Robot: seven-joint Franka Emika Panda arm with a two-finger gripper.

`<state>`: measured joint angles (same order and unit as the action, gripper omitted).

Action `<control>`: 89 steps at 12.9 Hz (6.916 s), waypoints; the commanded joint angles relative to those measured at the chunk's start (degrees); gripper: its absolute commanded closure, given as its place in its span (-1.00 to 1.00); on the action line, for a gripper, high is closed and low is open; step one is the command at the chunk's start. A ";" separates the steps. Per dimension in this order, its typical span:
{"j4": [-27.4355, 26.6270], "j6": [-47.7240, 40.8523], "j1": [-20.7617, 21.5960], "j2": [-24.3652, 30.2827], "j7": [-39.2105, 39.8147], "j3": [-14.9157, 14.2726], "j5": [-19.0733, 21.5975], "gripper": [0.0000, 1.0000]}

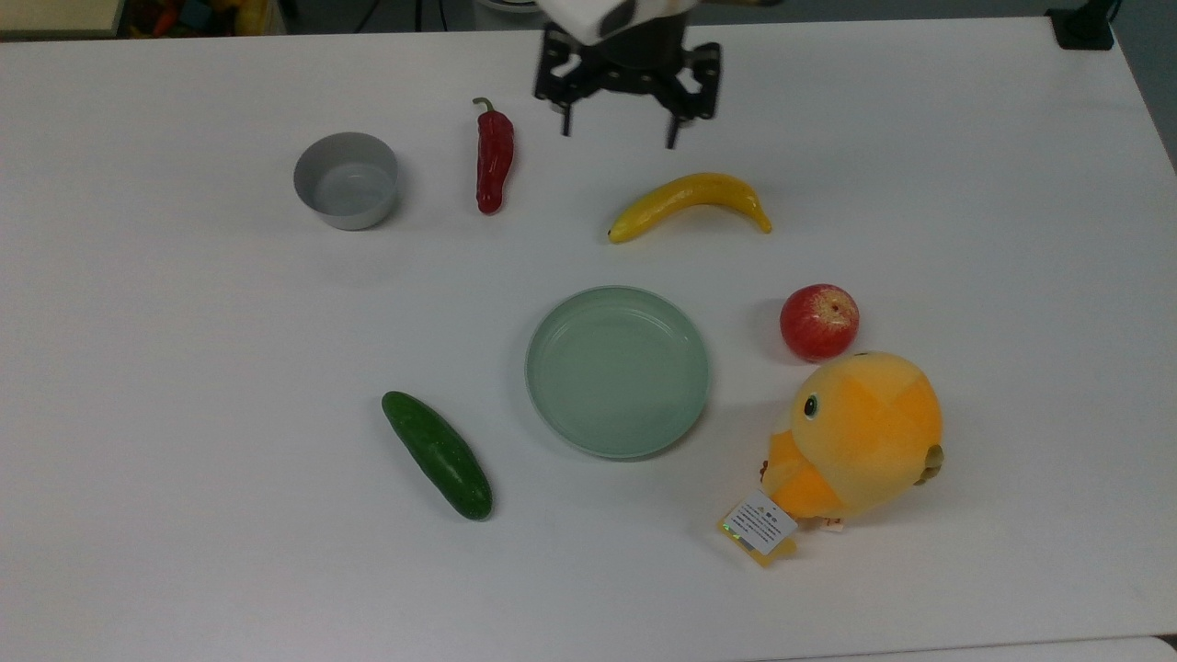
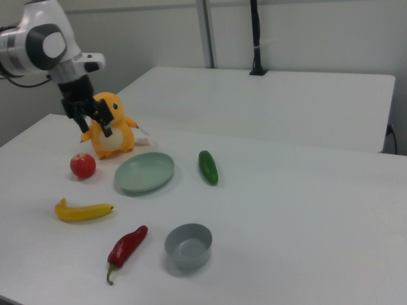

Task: Put the red apple in the bowl
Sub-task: 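Move the open gripper over the red apple beside the banana, then lower the gripper around the red apple and close it, then lift the red apple up off the table, then carry the apple over to the small grey bowl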

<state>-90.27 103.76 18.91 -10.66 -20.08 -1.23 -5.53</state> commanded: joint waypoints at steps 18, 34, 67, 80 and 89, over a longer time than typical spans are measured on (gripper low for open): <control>2.03 36.59 14.84 -20.97 -7.87 -0.79 -8.60 -1.00; 1.94 40.56 14.40 -24.94 -7.87 -0.79 -10.46 -0.85; -3.94 -2.32 -8.28 10.03 42.29 -19.49 6.50 0.01; -29.86 17.06 -13.28 11.20 35.92 -19.87 5.09 0.01; -31.46 23.24 -13.64 5.65 31.42 -18.28 4.30 0.00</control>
<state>-120.43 125.22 5.42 -4.82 12.79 -19.72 -0.30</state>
